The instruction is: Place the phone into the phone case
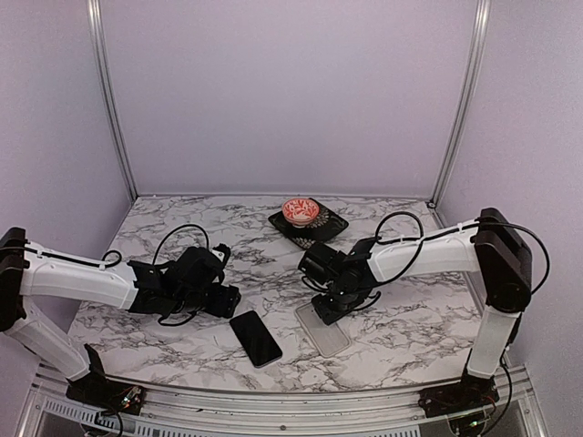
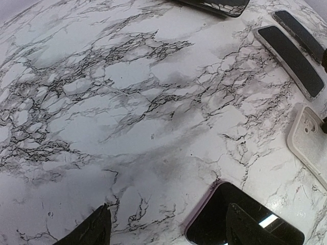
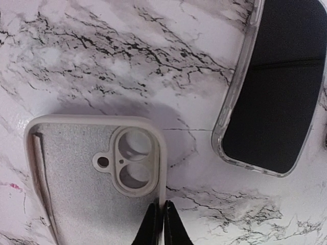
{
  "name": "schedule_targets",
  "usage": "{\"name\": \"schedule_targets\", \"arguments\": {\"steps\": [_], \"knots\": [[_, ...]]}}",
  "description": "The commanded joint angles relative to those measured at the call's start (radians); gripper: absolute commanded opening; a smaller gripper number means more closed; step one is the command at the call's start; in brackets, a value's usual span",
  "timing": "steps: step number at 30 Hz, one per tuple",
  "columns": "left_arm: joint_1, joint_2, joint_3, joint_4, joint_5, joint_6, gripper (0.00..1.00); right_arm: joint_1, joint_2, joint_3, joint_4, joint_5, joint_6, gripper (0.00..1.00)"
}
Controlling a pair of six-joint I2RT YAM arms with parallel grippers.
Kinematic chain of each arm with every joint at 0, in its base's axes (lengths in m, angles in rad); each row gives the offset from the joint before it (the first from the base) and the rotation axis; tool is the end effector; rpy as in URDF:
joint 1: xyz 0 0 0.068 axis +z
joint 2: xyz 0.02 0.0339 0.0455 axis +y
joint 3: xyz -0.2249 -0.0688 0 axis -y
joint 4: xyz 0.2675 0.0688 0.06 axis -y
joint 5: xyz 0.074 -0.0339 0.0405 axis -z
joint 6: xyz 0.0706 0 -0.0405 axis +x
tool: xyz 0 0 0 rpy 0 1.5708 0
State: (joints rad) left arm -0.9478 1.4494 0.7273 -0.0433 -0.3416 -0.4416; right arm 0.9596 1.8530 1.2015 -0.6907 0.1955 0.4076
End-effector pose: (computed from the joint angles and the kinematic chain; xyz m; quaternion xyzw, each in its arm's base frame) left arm 0.2144 -0.2579 0.1076 0.1625 0.8944 -0.1271 0.3968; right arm 0.2202 0.2904 0.0755 -0.2587 0.9543 -0.0035 0.1492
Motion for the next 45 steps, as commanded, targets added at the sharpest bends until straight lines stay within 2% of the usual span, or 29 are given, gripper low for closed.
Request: {"name": "schedule_targets", "arguments": {"steps": [1, 5, 6, 7, 8, 9, 13, 17, 24, 36, 39, 45], "knots": [[0.007, -0.025, -0.027, -0.027, -0.023, 0.003, 0.78, -0.005, 0.016, 0.075, -0.008, 0.027, -0.025, 0.19], [0.01, -0.046, -0.038, -0.028, -0.048, 0.005, 0.78, 0.017, 0.015, 0.123, -0.027, 0.033, -0.034, 0.55], [0.01, -0.05, -0.042, -0.03, -0.055, 0.006, 0.78, 0.031, 0.013, 0.139, -0.028, 0.032, -0.032, 0.66], [0.012, -0.057, -0.044, -0.031, -0.063, 0.007, 0.78, 0.051, 0.012, 0.158, -0.025, 0.028, -0.027, 0.87], [0.017, -0.061, -0.048, -0.033, -0.07, 0.006, 0.79, 0.071, 0.013, 0.177, -0.011, 0.009, -0.023, 0.97], [0.021, -0.068, -0.052, -0.035, -0.08, 0.003, 0.8, 0.095, 0.017, 0.195, 0.009, -0.023, -0.023, 0.98], [0.056, -0.099, -0.079, -0.04, -0.093, -0.029, 0.85, 0.179, 0.081, 0.284, 0.07, -0.148, -0.018, 0.99], [0.081, -0.128, -0.107, -0.04, -0.088, -0.043, 0.9, 0.21, 0.202, 0.388, 0.027, -0.141, 0.015, 0.99], [0.089, -0.159, -0.126, -0.032, -0.086, -0.037, 0.91, 0.263, 0.342, 0.552, -0.054, -0.071, 0.015, 0.99], [0.09, -0.13, -0.12, -0.019, -0.068, -0.031, 0.92, 0.28, 0.408, 0.57, -0.093, -0.062, 0.007, 0.98], [0.091, -0.129, -0.12, -0.018, -0.066, -0.03, 0.92, 0.281, 0.391, 0.533, -0.088, -0.073, 0.006, 0.93], [0.092, -0.129, -0.122, -0.017, -0.069, -0.026, 0.92, 0.278, 0.348, 0.471, -0.118, -0.059, 0.007, 0.73]]}}
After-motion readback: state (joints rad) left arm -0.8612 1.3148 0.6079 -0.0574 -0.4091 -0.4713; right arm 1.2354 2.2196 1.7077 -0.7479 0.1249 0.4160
